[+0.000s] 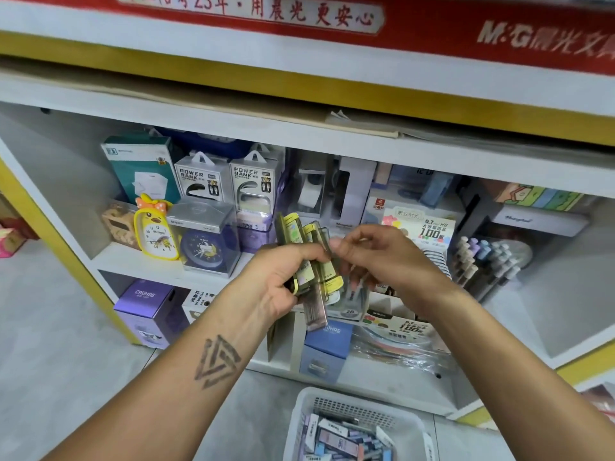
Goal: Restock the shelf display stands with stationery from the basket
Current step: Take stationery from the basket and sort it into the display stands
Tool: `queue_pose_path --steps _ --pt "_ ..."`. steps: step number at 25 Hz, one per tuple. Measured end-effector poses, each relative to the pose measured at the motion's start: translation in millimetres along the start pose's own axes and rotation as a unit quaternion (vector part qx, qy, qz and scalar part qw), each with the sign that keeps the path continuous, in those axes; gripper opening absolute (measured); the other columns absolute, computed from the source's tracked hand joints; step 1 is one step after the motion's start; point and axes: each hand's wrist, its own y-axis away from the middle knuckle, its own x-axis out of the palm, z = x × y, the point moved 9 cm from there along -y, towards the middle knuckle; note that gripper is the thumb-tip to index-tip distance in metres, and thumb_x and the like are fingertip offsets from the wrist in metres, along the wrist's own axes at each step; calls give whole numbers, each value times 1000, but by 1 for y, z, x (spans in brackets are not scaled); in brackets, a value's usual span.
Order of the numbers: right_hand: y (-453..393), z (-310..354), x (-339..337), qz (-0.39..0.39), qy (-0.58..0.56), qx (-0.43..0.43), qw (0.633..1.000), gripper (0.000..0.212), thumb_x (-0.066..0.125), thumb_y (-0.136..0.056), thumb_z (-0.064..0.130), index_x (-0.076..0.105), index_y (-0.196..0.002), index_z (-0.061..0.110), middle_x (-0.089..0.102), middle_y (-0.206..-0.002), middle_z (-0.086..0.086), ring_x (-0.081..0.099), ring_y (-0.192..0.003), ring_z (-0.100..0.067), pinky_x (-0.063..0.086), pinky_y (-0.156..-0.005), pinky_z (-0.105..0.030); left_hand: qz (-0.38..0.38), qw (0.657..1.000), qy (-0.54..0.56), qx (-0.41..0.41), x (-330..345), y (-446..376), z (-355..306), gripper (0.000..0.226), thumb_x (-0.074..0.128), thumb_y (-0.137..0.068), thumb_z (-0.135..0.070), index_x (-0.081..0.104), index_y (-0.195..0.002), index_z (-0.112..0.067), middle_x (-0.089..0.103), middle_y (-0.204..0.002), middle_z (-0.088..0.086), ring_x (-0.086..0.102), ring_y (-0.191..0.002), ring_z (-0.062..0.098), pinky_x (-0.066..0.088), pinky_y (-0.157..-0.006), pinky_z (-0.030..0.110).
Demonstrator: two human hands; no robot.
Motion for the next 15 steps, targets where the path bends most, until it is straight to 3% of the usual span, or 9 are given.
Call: queue_pose_path --steps 3,6,8,11,13,15 --pt "23 -11 2 52 -10 53 997 38 85 -76 20 62 -100 1 72 -74 -14 67 -60 -24 50 -49 -25 0 1000 -3 -1 11 -1 7 32 67 -74 11 69 -104 1 70 -88 23 67 -64 30 58 -54 41" --pt "31 -21 -23 -9 -70 78 994 20 76 -83 -1 66 -99 -2 74 -75 -13 70 -60 -23 56 -52 -26 10 1000 -17 -15 28 -1 20 32 67 -74 10 69 -104 2 70 -96 26 68 -71 34 57 -57 43" --pt "34 -24 -55 -94 -84 64 990 17 70 -88 -1 71 -104 3 75 -79 -9 67 -57 -18 56 -53 -26 22 999 -31 -22 39 1 26 20 67 -72 9 70 -91 3 71 -84 24 68 -61 29 56 -52 37" --pt "46 -20 -104 -209 -53 11 976 27 62 -95 8 76 -107 27 74 -89 1 61 -62 -12 56 -57 -24 20 998 -49 -20 47 1 30 8 66 -69 8 66 -72 0 66 -69 21 63 -48 25 52 -46 32" --pt "52 -9 -121 -226 49 -51 972 31 64 -94 11 73 -108 37 69 -98 6 60 -68 -13 54 -61 -26 16 998 -55 -25 47 0 31 8 66 -69 8 65 -70 0 65 -69 21 62 -47 25 52 -45 31" --pt "56 2 -126 -229 133 -111 958 33 72 -88 10 67 -102 39 61 -90 9 53 -65 -8 53 -66 -32 14 998 -58 -29 48 1 33 7 65 -72 7 65 -74 1 65 -72 21 63 -47 25 52 -44 31"
